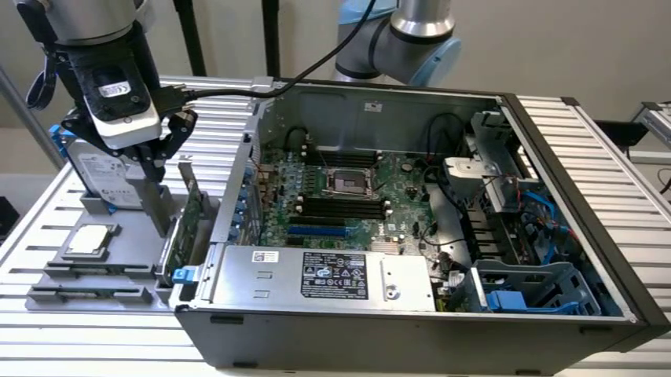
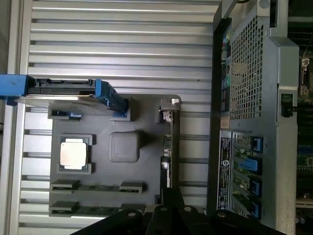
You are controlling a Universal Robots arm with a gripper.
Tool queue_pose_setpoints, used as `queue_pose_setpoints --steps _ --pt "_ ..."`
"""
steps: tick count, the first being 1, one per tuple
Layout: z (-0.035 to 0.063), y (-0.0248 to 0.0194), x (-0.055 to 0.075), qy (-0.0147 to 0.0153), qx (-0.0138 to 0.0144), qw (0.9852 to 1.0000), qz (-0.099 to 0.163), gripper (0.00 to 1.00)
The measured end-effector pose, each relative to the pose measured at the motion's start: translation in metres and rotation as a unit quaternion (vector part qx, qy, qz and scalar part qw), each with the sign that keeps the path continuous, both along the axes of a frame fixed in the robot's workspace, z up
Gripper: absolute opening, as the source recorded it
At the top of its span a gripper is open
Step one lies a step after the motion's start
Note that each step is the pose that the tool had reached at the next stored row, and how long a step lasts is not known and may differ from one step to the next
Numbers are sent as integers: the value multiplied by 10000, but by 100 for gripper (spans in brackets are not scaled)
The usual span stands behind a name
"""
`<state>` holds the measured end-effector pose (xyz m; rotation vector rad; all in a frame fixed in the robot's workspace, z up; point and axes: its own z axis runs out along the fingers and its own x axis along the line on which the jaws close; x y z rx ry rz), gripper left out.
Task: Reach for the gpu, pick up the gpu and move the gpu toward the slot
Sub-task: 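Pick up the gpu and move the gpu toward the slot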
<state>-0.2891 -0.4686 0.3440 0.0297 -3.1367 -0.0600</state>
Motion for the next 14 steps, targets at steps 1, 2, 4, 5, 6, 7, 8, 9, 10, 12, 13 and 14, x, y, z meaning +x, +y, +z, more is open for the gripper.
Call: queue_pose_setpoints --steps 1,2,4,5,6,7,8,9,10,12,13,14 --pt "0 0 0 0 0 10000 0 11" --pt "0 0 0 0 0 10000 0 11" --pt "0 0 0 0 0 10000 0 11" --pt "0 0 0 0 0 10000 0 11" --pt "0 0 0 0 0 10000 0 11" --pt "0 0 0 0 0 10000 0 11" --pt "0 0 0 0 0 10000 0 11" --pt "0 0 0 0 0 10000 0 11" --pt "0 0 0 0 0 10000 0 11" --pt "0 0 0 0 0 10000 0 12" --pt "0 0 0 0 0 10000 0 18" --pt "0 0 0 0 0 10000 0 24"
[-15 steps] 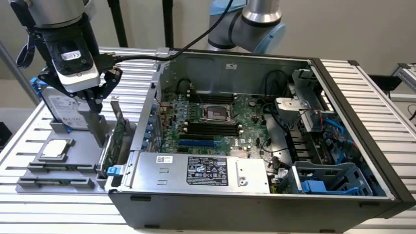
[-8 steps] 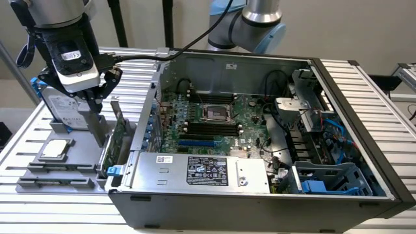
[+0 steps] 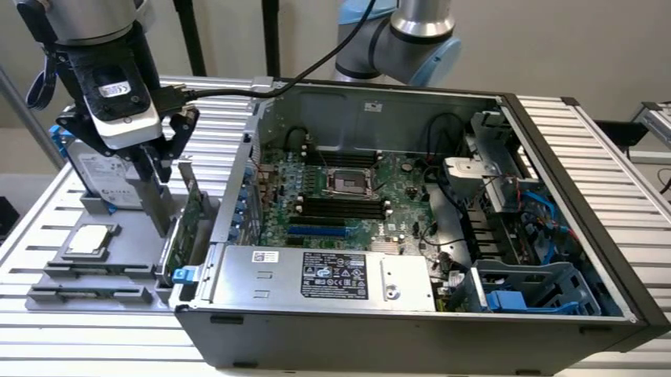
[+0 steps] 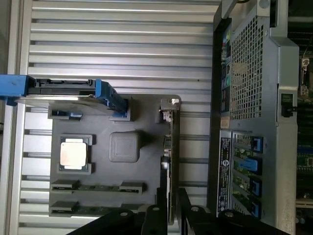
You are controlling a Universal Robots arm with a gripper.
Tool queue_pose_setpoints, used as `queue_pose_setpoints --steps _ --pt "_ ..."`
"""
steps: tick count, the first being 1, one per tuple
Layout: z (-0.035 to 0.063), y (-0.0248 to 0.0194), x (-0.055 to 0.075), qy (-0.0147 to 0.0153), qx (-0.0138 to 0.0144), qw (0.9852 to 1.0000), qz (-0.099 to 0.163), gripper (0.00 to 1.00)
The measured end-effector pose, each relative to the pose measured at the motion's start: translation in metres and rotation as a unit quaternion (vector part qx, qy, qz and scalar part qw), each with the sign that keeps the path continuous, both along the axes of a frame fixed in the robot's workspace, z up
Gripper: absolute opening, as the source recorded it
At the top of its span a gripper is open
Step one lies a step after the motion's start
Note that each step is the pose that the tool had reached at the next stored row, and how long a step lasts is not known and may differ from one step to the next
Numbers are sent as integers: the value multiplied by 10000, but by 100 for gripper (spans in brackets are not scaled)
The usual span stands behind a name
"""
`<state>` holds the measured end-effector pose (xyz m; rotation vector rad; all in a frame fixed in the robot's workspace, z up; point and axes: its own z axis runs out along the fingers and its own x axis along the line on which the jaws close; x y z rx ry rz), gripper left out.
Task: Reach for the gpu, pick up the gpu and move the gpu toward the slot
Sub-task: 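Pick up the gpu and move the gpu toward the slot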
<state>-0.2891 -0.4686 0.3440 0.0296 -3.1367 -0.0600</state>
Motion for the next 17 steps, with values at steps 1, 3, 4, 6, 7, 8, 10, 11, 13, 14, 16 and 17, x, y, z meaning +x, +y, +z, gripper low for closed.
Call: queue_pose_setpoints --steps 1,3,4,6,7,8,10,11,13,14,16,17 --pt "0 0 0 1 0 10000 0 30" --pt "-4 0 -2 1 -5 10000 0 36" --pt "-16 0 -7 1 -14 10000 0 36" --pt "-48 0 -21 2 -27 10000 0 42" --pt "-66 0 -27 2 -32 10000 0 42" --pt "-84 0 -33 2 -33 10000 0 42" --pt "-120 0 -37 2 -33 10000 1 42" --pt "-139 0 -41 1 -33 10000 0 42" --pt "-175 -1 -46 2 -34 10000 0 42" --pt "-193 -2 -48 2 -34 10000 0 42" --pt "-230 -4 -52 2 -33 10000 0 42" --pt "-248 -7 -55 1 -33 10000 0 42"
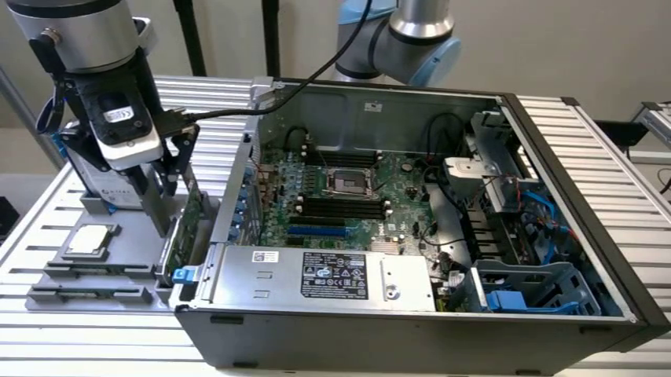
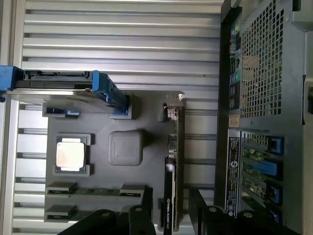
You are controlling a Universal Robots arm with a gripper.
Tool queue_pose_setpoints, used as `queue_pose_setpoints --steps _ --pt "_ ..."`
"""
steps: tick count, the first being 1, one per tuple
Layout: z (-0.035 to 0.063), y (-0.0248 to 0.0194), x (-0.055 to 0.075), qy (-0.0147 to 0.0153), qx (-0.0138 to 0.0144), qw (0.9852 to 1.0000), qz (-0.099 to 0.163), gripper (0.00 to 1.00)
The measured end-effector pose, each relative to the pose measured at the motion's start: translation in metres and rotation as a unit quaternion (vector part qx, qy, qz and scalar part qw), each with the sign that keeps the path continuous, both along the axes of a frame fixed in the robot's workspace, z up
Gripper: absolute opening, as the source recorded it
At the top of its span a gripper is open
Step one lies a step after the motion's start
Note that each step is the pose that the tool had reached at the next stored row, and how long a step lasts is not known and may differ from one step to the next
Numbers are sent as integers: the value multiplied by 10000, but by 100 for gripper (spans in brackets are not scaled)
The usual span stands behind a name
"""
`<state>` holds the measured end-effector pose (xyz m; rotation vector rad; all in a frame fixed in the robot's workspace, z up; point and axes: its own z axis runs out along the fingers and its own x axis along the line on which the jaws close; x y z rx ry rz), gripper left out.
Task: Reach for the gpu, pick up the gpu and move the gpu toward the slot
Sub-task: 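Pick up the gpu and move the gpu toward the slot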
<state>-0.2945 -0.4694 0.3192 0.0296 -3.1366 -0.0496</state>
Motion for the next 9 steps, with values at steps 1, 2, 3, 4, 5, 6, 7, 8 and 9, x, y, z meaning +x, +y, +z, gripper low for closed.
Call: queue_pose_setpoints --steps 1,2,3,4,5,6,7,8,9 --pt "-18 -3 -2 0 0 10000 0 42" --pt "-35 -9 -3 1 0 10000 0 42" --pt "-54 -21 -4 1 -1 10000 0 42" --pt "-72 -39 -5 1 -1 10000 0 42" --pt "-90 -56 -5 1 -1 10000 0 42" --pt "-108 -75 -4 1 -1 10000 0 42" --pt "-127 -95 -4 0 0 10000 0 42" --pt "-145 -117 -4 0 0 10000 0 42" --pt "-163 -135 -4 0 0 10000 0 42"
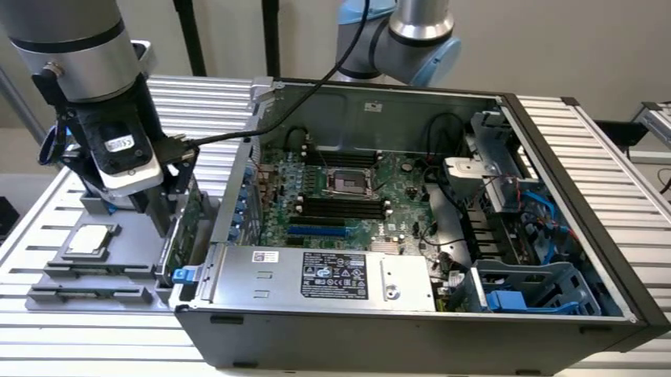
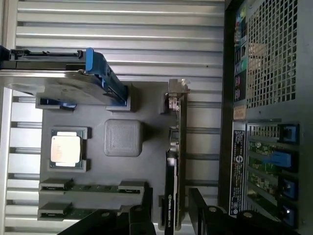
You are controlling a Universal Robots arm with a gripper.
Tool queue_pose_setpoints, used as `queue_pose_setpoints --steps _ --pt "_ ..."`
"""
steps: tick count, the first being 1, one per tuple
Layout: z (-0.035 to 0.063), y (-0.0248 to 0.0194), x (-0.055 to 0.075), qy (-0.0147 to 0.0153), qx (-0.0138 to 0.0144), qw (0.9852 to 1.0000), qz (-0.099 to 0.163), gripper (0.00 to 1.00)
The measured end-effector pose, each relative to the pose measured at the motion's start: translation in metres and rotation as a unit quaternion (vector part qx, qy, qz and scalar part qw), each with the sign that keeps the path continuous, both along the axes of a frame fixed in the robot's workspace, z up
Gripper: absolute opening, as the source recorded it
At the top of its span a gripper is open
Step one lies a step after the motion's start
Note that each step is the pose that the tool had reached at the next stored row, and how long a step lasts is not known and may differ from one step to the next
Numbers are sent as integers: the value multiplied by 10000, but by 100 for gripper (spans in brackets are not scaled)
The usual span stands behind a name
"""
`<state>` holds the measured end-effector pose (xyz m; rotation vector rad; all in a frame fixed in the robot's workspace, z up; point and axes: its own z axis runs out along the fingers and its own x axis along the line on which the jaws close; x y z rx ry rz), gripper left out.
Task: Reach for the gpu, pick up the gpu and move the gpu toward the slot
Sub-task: 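Pick up the gpu and move the gpu toward the slot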
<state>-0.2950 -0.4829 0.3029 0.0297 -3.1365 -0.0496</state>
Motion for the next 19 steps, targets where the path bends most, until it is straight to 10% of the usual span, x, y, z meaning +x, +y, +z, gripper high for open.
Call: queue_pose_setpoints --steps 19 --pt "-345 -32 55 0 0 10000 0 42"
